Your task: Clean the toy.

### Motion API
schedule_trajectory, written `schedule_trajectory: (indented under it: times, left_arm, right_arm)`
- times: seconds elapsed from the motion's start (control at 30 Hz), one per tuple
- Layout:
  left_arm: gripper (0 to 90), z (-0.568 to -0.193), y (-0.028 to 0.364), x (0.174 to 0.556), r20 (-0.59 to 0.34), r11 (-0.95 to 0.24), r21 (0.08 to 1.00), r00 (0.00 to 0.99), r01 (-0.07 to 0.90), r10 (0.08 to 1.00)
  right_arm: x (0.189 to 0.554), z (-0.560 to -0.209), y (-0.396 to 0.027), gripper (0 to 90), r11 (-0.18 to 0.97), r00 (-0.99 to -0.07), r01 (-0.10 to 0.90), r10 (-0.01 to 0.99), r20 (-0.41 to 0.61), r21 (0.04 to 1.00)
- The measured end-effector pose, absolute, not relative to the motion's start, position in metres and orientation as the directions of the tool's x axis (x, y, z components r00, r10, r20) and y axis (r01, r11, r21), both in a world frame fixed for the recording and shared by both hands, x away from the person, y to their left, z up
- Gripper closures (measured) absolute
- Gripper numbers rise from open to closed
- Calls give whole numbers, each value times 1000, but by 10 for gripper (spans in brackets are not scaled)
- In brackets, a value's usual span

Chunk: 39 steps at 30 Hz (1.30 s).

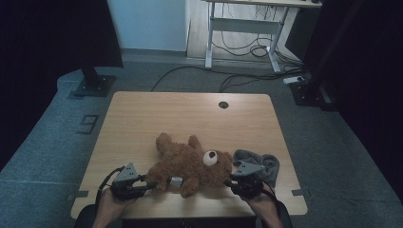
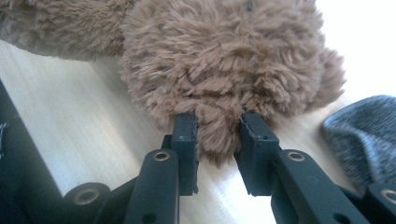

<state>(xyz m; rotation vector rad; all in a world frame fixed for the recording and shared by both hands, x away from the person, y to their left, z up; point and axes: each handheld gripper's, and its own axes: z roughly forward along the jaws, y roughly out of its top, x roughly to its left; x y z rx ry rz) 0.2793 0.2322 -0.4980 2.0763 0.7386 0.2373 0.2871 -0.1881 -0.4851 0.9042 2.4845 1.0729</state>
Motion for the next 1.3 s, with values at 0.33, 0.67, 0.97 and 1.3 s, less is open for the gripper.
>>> schedule_trajectory:
  times: [0.33,0.67,0.97,1.3]
  left_arm:
    - [614,-468,227,310,-106,-406,826,816,391,568]
    - [610,-458,224,326,-143,-366,836,807,408,573]
    - [605,-458,225,324,-150,-359,837,804,413,575]
    - [605,-457,226,325,-156,-355,837,804,416,574]
  right_arm:
    - [316,-470,-192,686,501,-744,454,669,4,737]
    - [334,-469,-199,591,473,-719,476,695,17,741]
    - [327,-456,-190,412,498,-755,434,655,1,751]
    - [318,-448,-150,291,545,-846,339,533,-5,767]
